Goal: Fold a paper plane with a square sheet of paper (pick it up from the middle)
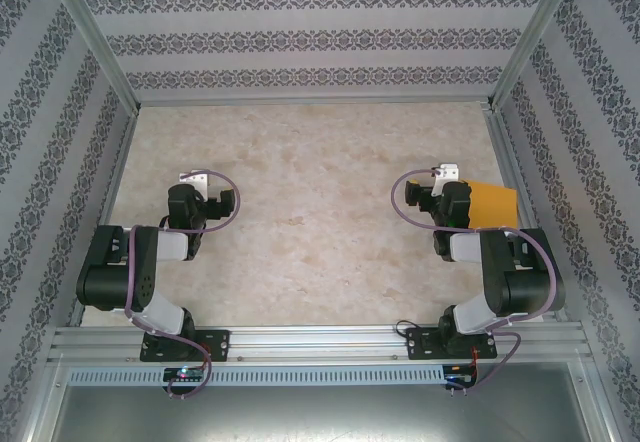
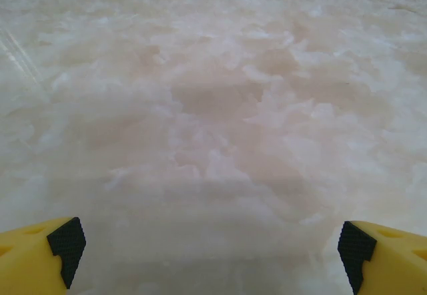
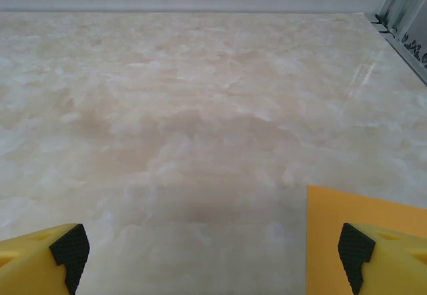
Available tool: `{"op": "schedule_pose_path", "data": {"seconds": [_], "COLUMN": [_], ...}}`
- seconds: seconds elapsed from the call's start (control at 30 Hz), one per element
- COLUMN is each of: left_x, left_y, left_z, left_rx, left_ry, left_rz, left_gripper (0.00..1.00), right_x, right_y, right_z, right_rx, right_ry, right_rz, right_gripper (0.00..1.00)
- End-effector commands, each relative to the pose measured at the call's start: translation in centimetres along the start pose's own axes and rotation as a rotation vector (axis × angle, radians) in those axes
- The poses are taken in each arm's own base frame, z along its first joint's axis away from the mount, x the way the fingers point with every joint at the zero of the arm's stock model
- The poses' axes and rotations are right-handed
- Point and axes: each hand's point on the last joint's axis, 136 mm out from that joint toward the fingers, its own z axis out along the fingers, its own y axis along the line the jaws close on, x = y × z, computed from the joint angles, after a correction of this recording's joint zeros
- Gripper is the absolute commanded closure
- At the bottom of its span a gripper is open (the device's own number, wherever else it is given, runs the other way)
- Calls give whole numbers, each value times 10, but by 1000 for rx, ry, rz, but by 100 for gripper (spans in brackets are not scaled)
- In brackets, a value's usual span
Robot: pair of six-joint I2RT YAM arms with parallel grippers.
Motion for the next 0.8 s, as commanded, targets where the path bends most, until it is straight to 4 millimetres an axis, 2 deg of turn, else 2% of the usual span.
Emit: {"op": "schedule_pose_path", "data": {"seconds": [0.0, 0.6, 0.77], "left_x": [-17, -20, -51], "left_y": [-3, -1, -1], "left_z": [0, -2, -21], "left_rx": [15, 9, -3], "left_ry": [-63, -72, -40], "left_rz": [21, 20, 9], "left_gripper": [0, 0, 0], "right_x": [-17, -20, -41], "right_y": [4, 5, 14], "right_z": [-1, -3, -20], "right_rx": [-23, -42, -88], "right_ry": [-55, -69, -8], "right_rz": [10, 21, 8], "right_gripper": [2, 2, 2]}}
